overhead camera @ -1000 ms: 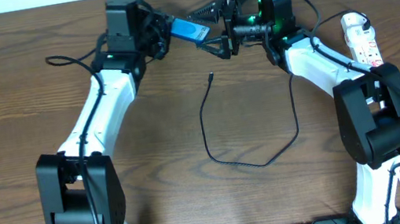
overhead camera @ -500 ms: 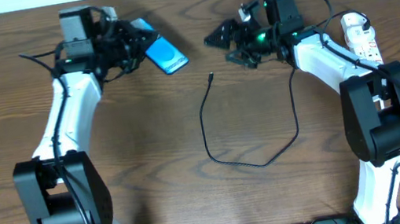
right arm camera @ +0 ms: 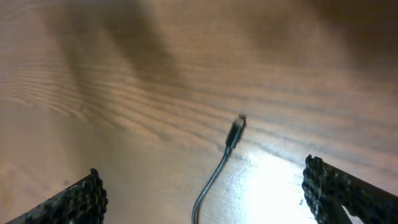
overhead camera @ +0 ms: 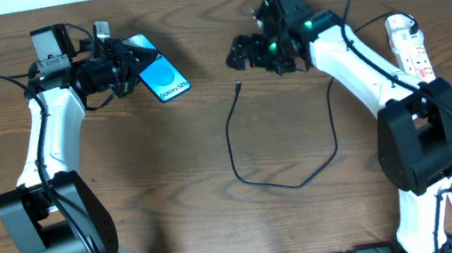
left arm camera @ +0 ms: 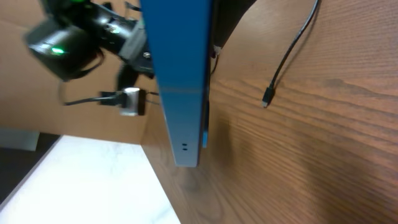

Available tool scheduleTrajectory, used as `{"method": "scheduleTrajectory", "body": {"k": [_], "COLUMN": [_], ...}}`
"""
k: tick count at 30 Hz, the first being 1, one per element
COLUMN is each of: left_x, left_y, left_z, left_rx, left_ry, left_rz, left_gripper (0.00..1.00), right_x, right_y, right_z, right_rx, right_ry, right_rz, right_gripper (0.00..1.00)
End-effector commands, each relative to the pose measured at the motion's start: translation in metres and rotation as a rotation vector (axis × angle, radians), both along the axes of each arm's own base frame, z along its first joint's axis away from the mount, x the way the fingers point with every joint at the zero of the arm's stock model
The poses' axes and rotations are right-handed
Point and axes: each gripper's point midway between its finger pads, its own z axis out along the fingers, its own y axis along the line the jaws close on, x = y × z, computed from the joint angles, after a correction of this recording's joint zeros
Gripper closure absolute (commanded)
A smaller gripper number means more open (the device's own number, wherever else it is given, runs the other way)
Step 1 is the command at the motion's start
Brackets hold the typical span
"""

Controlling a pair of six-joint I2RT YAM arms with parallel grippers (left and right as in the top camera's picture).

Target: Plug charger to phone and switch on socket

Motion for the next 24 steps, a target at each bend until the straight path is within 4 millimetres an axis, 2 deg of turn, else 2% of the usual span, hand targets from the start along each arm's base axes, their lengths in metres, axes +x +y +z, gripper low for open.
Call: {"method": "scheduleTrajectory", "body": {"k": [1, 4, 8, 10, 11, 12, 16, 18, 20, 22, 24], "left_x": [-0.004, -0.006, -0.008, -0.009, -0.009, -0.009, -0.009, -0.009, -0.009, -0.008, -0.008], "left_y": [-0.005, -0.005, -0.006, -0.006, -0.006, -0.006, -0.006, -0.006, -0.006, -0.005, -0.006], "left_z": [0.020, 0.018, 0.016, 0.016, 0.016, 0.016, 0.016, 0.016, 0.016, 0.016, 0.016], "left_rx": [-0.022, -0.024, -0.025, -0.026, -0.025, -0.025, -0.025, -0.025, -0.024, -0.022, -0.022], "left_ry": [-0.066, -0.051, -0.037, -0.034, -0.035, -0.035, -0.035, -0.034, -0.034, -0.034, -0.034], "left_rz": [-0.045, -0.045, -0.048, -0.048, -0.047, -0.047, -0.047, -0.047, -0.047, -0.045, -0.046], "left_gripper": [0.93, 0.93, 0.93, 0.92, 0.93, 0.93, 0.93, 0.93, 0.93, 0.92, 0.93], "right_x": [0.010, 0.009, 0.005, 0.002, 0.000, -0.001, -0.008, -0.010, -0.011, -0.012, -0.013], "right_y": [-0.001, 0.008, 0.024, 0.030, 0.032, 0.033, 0.034, 0.033, 0.032, 0.032, 0.032], "right_z": [0.015, 0.017, 0.012, 0.004, 0.000, -0.003, -0.021, -0.030, -0.038, -0.046, -0.054], "right_rx": [-0.129, -0.106, -0.099, -0.136, -0.153, -0.163, -0.184, -0.192, -0.199, -0.203, -0.206], "right_ry": [-0.112, -0.104, -0.100, -0.103, -0.100, -0.091, -0.034, -0.006, 0.009, 0.028, 0.048], "right_rz": [0.005, -0.016, -0.021, -0.039, -0.046, -0.056, -0.087, -0.099, -0.102, -0.113, -0.123], "right_gripper": [0.03, 0.08, 0.09, 0.09, 0.03, 0.01, 0.04, 0.17, 0.38, 0.48, 0.54]}}
